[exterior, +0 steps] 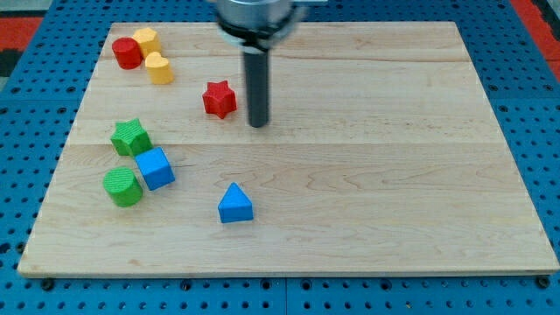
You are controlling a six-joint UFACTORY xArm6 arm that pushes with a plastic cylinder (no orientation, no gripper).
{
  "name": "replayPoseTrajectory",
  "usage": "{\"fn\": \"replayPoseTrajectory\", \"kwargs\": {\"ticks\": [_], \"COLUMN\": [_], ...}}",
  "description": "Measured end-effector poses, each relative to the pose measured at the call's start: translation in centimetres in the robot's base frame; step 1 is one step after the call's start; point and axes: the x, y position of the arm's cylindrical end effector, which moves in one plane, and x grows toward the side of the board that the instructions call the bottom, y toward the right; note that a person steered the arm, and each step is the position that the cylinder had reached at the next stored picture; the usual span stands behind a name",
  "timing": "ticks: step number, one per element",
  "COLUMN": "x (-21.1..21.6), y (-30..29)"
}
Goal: Move the blue blocks towards the bottom right of the board
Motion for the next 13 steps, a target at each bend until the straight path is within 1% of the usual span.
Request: {"fn": "replayPoseTrajectory", "kwargs": {"ticks": [1,2,3,4,5,6,7,9,10,11,12,13], "x": [-5.1,-3.6,-0.2,-0.2,2.7,7.0,7.9,8.8,9.9,9.9,12.0,13.1], "y": [-9.1,-8.6,-8.4,-15.5,-15.5,-10.0,-9.2,-14.3,-11.9,-17.7,-18.4,-10.7]}}
